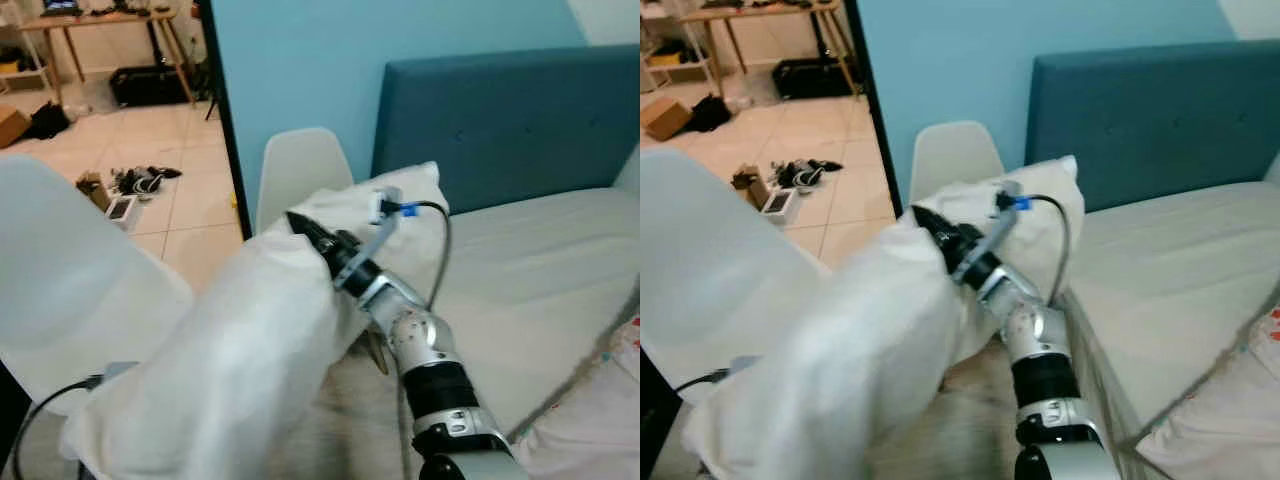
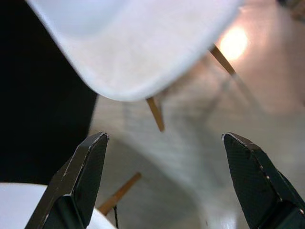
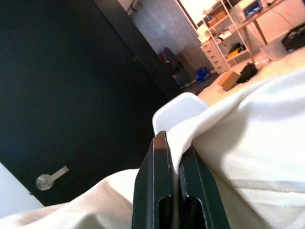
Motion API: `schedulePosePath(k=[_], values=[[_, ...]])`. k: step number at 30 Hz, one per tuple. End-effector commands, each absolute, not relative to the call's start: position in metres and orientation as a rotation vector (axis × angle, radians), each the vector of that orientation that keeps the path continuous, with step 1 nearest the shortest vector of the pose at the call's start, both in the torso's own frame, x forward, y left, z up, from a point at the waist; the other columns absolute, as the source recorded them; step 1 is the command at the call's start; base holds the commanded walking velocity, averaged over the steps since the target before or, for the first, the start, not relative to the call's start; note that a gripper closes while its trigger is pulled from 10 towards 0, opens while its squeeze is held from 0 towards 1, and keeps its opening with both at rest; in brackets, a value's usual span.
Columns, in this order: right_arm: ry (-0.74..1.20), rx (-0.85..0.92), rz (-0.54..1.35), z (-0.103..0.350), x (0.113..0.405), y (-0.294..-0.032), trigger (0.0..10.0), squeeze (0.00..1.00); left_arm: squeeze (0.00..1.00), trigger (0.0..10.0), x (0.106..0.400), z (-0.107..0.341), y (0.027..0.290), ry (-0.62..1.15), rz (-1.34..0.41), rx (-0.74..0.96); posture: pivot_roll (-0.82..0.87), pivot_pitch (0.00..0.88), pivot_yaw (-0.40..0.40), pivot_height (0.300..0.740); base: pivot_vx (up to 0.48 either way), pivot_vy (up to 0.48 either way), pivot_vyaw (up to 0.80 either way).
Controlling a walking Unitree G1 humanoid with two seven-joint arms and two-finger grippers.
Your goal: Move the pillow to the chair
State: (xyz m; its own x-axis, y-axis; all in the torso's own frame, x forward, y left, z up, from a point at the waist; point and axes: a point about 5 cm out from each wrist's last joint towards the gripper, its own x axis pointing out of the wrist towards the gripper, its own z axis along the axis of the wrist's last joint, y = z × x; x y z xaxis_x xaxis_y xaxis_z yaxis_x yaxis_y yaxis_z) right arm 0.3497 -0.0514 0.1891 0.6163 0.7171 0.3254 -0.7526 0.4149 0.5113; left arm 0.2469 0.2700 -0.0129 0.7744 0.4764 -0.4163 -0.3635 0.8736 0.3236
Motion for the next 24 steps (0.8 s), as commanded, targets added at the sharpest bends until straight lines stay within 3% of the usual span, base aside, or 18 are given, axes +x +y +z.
schedulePosePath(k=[1,10,24], values=[[-0.121,0.667,0.986,0.205,0.347,-0.039,0.0,0.0,0.0,10.0,0.257,-0.005,0.264,0.459,0.441,0.231,-0.01,0.005,0.01,0.74,0.3,0.0,0.76],[-0.128,0.662,0.987,0.207,0.347,-0.038,0.0,0.0,0.0,10.0,0.275,0.012,0.261,0.365,0.436,0.209,-0.01,0.014,0.011,0.74,0.3,0.0,0.76],[-0.125,0.656,0.981,0.205,0.347,-0.041,0.0,0.0,0.0,10.0,0.281,0.016,0.256,0.345,0.43,0.164,-0.02,0.03,0.009,0.74,0.295,0.0,0.76]])
